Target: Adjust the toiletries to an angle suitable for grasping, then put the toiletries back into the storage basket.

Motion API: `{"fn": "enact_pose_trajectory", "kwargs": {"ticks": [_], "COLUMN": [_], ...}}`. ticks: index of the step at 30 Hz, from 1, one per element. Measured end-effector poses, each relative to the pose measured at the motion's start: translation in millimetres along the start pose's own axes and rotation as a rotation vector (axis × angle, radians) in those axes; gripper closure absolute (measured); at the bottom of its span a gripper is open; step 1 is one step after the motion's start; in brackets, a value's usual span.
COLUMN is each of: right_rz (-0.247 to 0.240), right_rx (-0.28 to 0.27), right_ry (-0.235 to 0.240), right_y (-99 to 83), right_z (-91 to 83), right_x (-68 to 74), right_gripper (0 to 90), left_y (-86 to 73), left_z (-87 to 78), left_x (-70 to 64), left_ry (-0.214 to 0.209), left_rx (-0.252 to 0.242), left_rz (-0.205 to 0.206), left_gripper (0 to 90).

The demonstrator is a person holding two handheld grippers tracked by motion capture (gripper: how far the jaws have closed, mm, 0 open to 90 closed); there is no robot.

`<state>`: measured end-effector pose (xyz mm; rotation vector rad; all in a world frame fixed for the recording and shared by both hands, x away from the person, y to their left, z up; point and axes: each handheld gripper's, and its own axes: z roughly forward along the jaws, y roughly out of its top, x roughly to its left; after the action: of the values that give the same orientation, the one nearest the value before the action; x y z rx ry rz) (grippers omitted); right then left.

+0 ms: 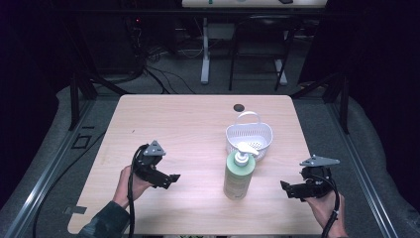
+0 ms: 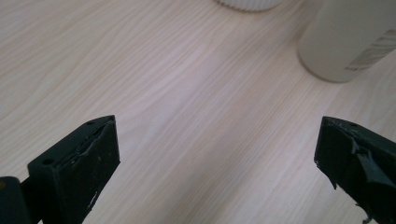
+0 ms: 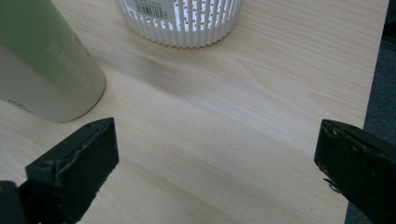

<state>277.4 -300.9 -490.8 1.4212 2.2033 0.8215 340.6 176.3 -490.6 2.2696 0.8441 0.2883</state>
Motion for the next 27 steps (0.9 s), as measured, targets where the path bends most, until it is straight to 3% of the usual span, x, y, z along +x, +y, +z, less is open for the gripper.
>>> {"fn": "enact_pose_trajectory", "kwargs": {"ticks": [7,15,27], "right_rz": [0.001,-0.004,-0.018], "right_rx": [-0.010,-0.021,-0.043], "right_ry": [0.000,0.003,0.023], "right_y": [-0.7,0.4,5.0], "right_z": [-1.0,-2.7,-7.5], "right_x": [-1.1,0.5,13.6], "right_gripper": [0.0,0.0,0.0], "left_y": [-10.6,-12.3,-16.3], "left_z": [1.7,6.5,9.1], "left_x": [10.6,9.4,11.6], "left_ry": [0.015,0.019,0.018], "left_rx": [0.045,0.073,0.091], "left_rz": [-0.049,-0.048,-0.059], "left_gripper": [0.0,0.0,0.0]}}
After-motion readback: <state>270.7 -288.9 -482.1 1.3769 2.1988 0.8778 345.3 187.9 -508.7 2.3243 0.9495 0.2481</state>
